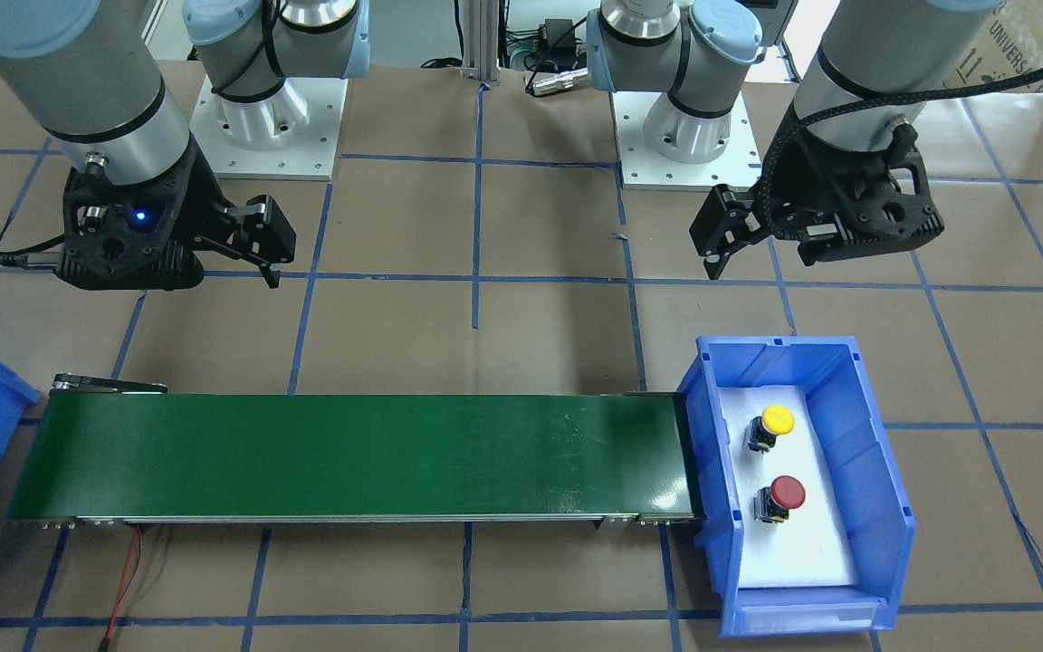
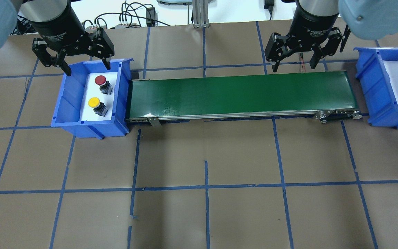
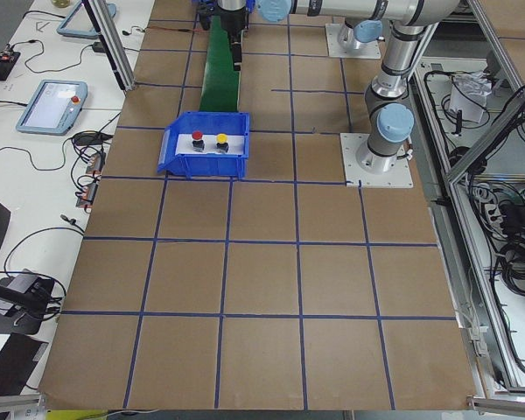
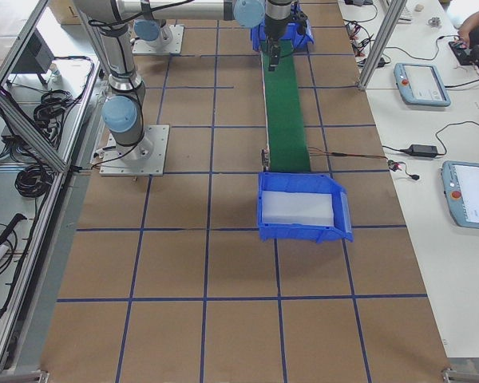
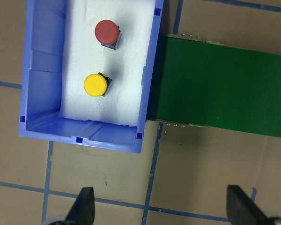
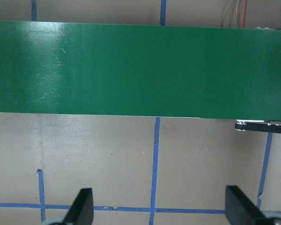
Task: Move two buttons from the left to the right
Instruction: 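Move the left gripper down over the yellow button in the blue bin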
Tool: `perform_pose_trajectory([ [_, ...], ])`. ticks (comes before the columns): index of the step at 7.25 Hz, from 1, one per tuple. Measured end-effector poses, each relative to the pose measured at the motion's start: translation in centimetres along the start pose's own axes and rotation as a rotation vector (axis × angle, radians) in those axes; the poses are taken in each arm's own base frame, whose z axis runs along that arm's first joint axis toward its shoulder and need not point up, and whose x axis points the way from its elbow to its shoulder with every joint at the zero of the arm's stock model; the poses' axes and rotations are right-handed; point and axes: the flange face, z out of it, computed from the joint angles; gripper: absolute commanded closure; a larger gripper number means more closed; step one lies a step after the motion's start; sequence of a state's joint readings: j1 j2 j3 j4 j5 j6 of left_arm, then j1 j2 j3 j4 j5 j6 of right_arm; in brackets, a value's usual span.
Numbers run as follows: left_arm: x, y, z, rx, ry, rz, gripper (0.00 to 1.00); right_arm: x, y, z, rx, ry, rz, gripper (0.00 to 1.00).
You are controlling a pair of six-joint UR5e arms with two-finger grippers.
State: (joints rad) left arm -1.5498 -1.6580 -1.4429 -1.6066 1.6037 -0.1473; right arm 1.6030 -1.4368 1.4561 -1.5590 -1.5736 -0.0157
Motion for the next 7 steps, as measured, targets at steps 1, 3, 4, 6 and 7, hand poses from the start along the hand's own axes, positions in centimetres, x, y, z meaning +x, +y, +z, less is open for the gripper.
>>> perform_pose_trajectory([
  [1, -0.5, -0.7, 0.6, -0.007, 0.000, 0.006, 0.00, 0.0, 0.0, 0.0, 0.000, 0.000, 0.000, 0.00],
  [3, -3.8, -5.8, 5.1, -0.022, 0.001, 0.058, 0.00, 0.0, 0.0, 0.1, -0.001, 0.000, 0.000, 0.00],
  [4, -6.1, -8.5, 7.8, -0.015, 0.004, 0.079, 0.00, 0.0, 0.0, 0.1, -0.001, 0.000, 0.000, 0.00],
  [6, -8.6, -11.4, 13.1, -0.045, 0.008, 0.160, 0.00, 0.0, 0.0, 0.1, -0.002, 0.000, 0.000, 0.00],
  [7, -9.1, -11.6, 15.4, -0.061, 0.009, 0.188, 0.00, 0.0, 0.0, 0.1, -0.001, 0.000, 0.000, 0.00],
])
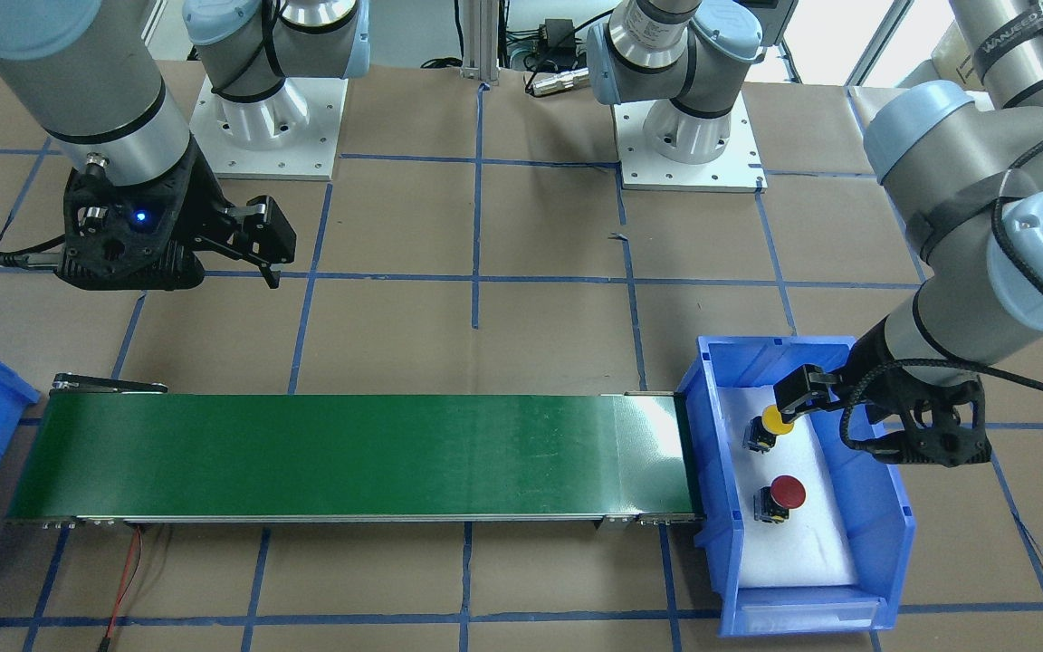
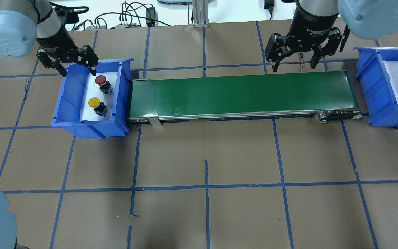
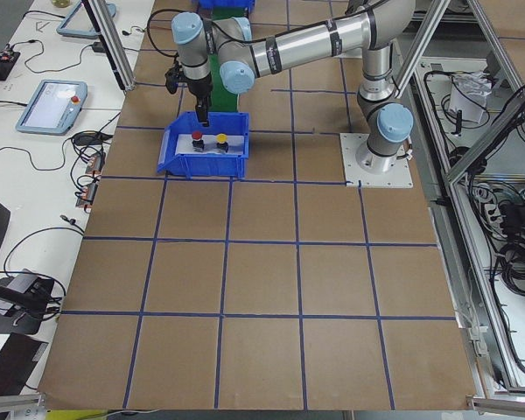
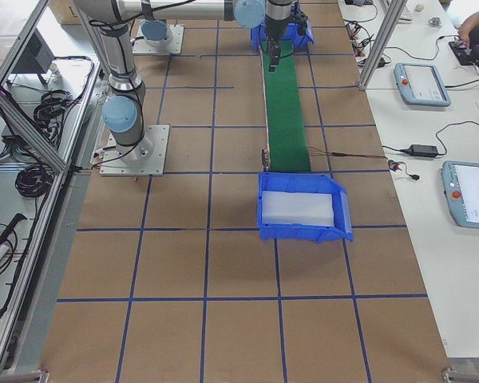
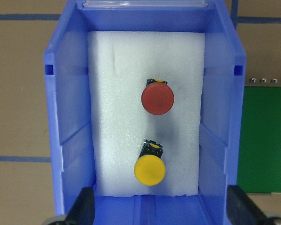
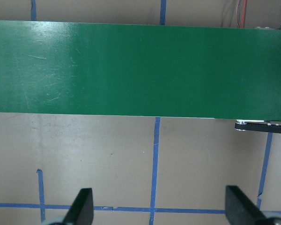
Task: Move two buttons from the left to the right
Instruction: 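Move the left gripper down over the yellow button in the blue bin, then close the left gripper on the yellow button and lift it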
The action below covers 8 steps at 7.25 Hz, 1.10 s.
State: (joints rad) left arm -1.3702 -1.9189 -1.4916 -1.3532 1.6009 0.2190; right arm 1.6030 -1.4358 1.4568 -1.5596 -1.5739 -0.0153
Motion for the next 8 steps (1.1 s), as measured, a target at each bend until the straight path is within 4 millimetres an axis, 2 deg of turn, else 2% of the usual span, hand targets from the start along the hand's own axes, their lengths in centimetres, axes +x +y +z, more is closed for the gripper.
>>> perform_pose_trajectory([
  [3, -0.1, 0.8, 4.9, -0.025, 0.000, 0.053, 0.00, 0.1, 0.1, 0.3, -0.006, 0.000, 0.003, 0.00],
  [8, 0.2, 2.2, 8.4, -0.066, 0.017, 0.111, 0.01, 0.2, 0.0, 0.6, -0.012, -0.001, 0.002, 0.00],
])
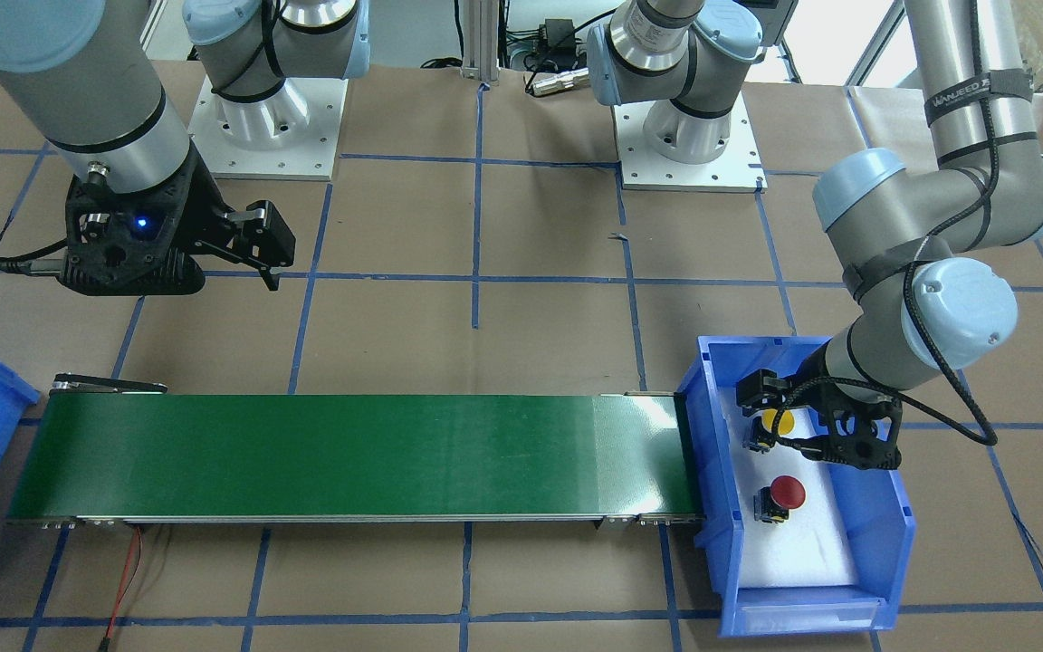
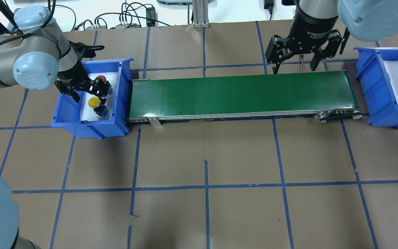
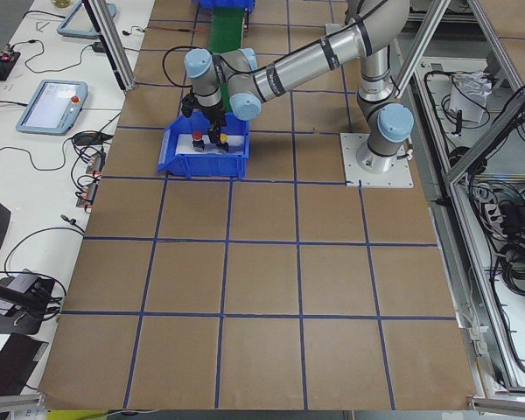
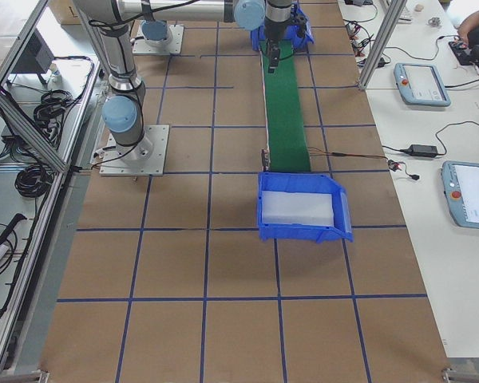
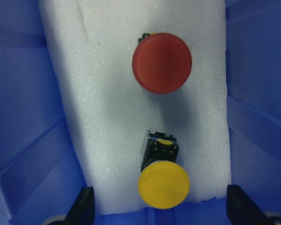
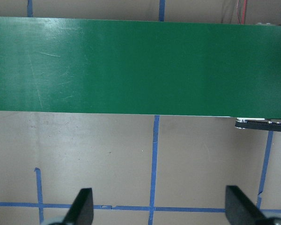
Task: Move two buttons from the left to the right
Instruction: 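Close the left gripper on the yellow button and lift it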
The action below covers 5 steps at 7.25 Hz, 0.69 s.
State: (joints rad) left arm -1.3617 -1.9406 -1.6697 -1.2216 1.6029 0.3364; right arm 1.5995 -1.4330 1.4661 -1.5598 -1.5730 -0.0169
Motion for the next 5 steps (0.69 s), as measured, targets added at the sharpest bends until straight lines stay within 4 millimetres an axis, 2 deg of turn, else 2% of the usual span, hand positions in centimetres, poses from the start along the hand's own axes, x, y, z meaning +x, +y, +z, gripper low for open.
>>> perform_pose_trajectory([
  [3, -0.2, -1.0, 2.1, 0.024, -0.007, 0.025, 0.16, -0.1, 0.0, 0.2, -0.003, -0.009, 0.003, 0.00],
  [5, -0.2, -1.6, 2.8, 0.041, -0.015, 0.022, 0.41, 0.0, 0.0, 0.3, -0.006, -0.004, 0.003, 0.00],
])
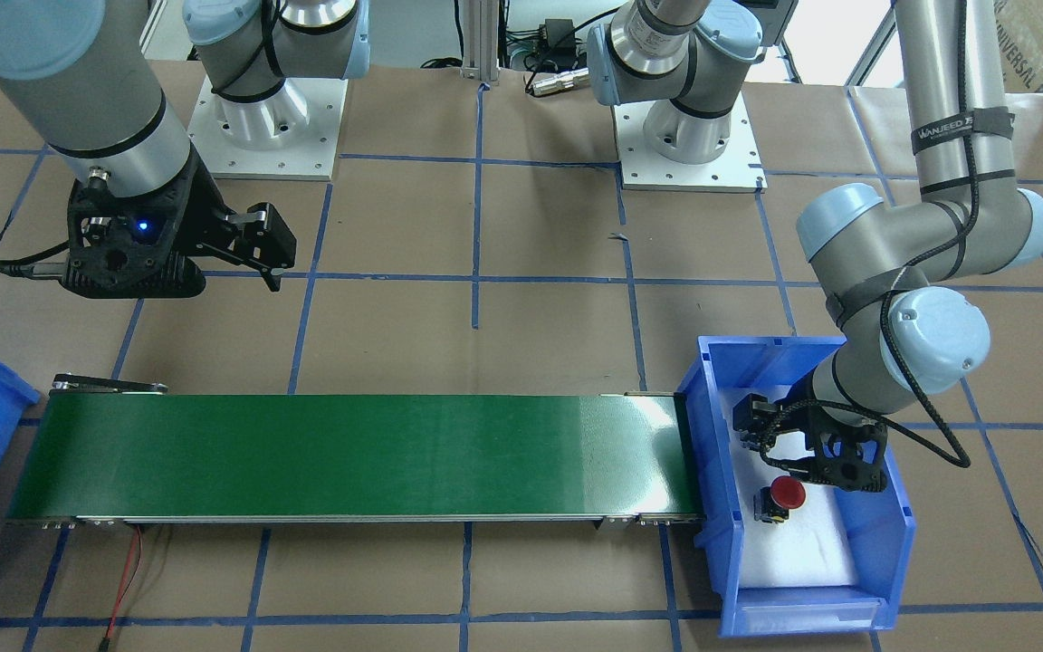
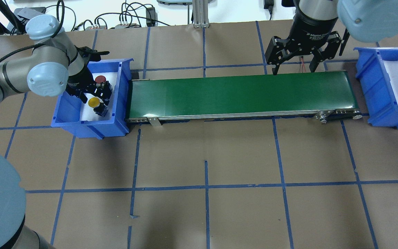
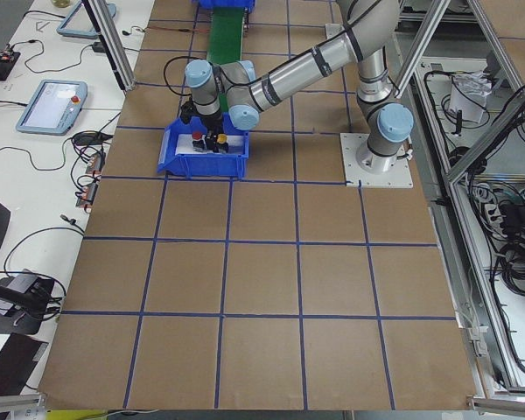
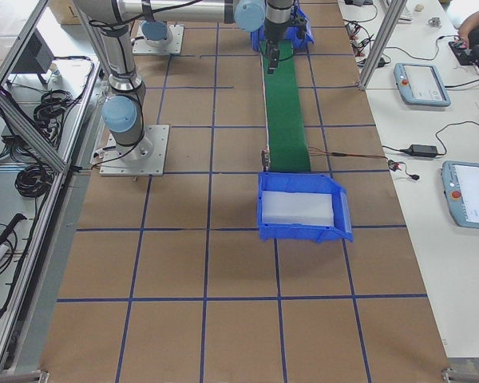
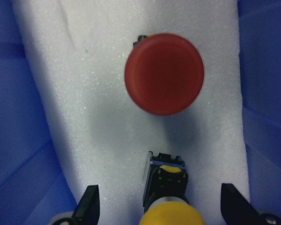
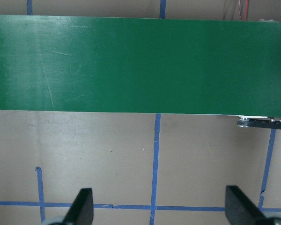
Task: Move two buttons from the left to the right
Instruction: 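Close the left gripper on the yellow button and lift it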
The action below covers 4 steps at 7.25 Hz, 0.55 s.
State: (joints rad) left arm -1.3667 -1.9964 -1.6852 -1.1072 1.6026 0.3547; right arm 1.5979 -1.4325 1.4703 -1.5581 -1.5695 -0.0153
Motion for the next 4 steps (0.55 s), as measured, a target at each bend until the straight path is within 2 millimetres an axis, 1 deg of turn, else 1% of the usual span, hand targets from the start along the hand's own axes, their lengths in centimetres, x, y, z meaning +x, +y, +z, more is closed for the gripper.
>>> perform_pose_trajectory([
  [1, 0.01, -0.09, 0.03, 0.004, -0.001, -0.002, 0.46, -0.06, 0.03, -0.06, 0.001, 0.000, -0.002, 0.00],
  [4, 0.07, -0.07, -0.49, 0.007, -0.002, -0.002, 0.46, -0.10, 0.15, -0.19, 0.003, -0.003, -0.002, 0.00],
])
